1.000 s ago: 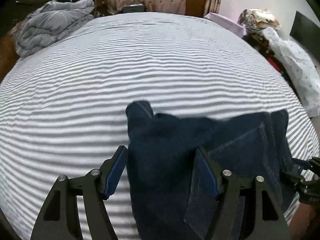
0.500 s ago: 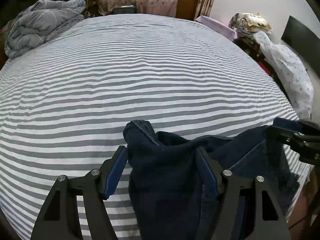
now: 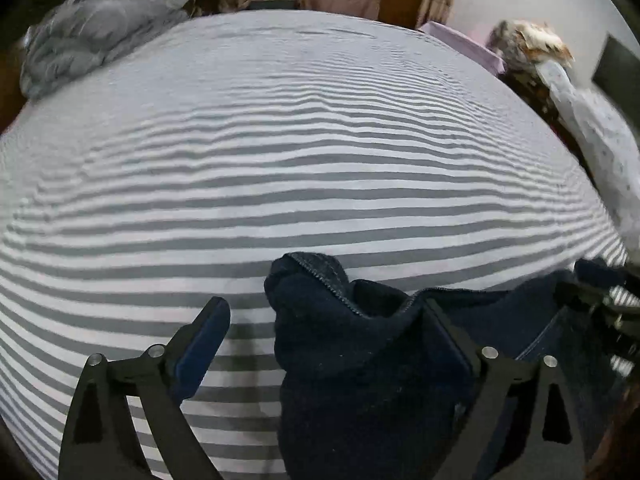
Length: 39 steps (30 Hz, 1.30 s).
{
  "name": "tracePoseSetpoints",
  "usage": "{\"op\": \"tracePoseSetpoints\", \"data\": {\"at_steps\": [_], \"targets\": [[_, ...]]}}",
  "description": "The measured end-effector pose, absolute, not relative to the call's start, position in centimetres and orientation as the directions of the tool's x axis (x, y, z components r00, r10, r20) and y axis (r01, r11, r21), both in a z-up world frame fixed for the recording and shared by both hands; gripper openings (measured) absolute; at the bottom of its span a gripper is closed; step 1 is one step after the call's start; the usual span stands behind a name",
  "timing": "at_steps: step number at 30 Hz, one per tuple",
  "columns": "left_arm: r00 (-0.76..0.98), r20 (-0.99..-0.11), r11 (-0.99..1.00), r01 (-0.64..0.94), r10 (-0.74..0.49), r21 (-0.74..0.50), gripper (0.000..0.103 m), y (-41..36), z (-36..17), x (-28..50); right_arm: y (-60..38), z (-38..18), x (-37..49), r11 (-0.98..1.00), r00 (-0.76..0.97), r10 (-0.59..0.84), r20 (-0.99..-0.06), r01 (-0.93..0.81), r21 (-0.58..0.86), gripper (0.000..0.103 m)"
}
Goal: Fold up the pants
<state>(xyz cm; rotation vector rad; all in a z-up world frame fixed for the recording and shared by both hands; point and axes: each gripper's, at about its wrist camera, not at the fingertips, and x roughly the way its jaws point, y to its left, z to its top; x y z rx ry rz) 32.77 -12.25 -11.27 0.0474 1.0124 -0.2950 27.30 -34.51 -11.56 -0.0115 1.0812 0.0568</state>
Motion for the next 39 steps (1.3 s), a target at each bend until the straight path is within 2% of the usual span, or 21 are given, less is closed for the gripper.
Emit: {"op": "tracePoseSetpoints", "data": {"at_steps": [3,6,8,9,13,16,21,25,32,39], "targets": [[0.495,-0.841,0.954,0.289,-0.218,-0.078,0.093,-12.5,-9.7,31.6,-35.4,-10.5,26.8,0.992,0.480,0.123,-0.869,-0.067,0.104,0.053],[0.477,-0.839,0.945,0.303,-0.261,-0.122,0.093,-11.7,-8.2,30.0,-37.9,-8.9,25.0,0.962,0.489,0.258,-0.833,-0.054,0.266,0.056],[0.474,-0.833,0.940,0.310,-0.285,-0.145,0.093,-10.6,-7.1,28.0,-40.3,-8.1,23.2,0.934,0.490,0.322,-0.810,-0.021,0.358,0.068],[0.471,-0.833,0.938,0.314,-0.290,-0.149,0.093,-9.9,-6.7,27.2,-41.1,-8.1,22.6,0.930,0.483,0.322,-0.814,0.002,0.369,0.069],[0.438,-0.842,0.927,0.332,-0.315,-0.174,0.093,-7.5,-6.5,23.2,-45.3,-9.2,19.3,0.909,0.436,0.349,-0.829,0.058,0.413,0.068],[0.367,-0.864,0.923,0.301,-0.344,-0.240,0.093,-5.4,-8.2,20.7,-48.0,-10.7,17.5,0.877,0.403,0.395,-0.825,0.100,0.469,0.069],[0.313,-0.863,0.917,0.175,-0.397,-0.358,0.093,-3.5,-10.9,21.5,-50.1,-13.7,16.3,0.769,0.398,0.529,-0.750,0.148,0.622,0.069],[0.279,-0.844,0.888,0.099,-0.458,-0.449,0.093,-3.0,-12.2,23.0,-50.3,-15.7,16.7,0.718,0.387,0.590,-0.709,0.151,0.680,0.071],[0.306,-0.849,0.901,0.112,-0.432,-0.418,0.093,-4.4,-12.8,23.5,-49.4,-18.3,17.7,0.635,0.368,0.688,-0.625,0.110,0.765,0.074],[0.327,-0.858,0.918,0.142,-0.396,-0.369,0.093,-6.5,-13.3,23.0,-47.5,-18.2,19.1,0.613,0.301,0.753,-0.585,0.003,0.790,0.074]]}}
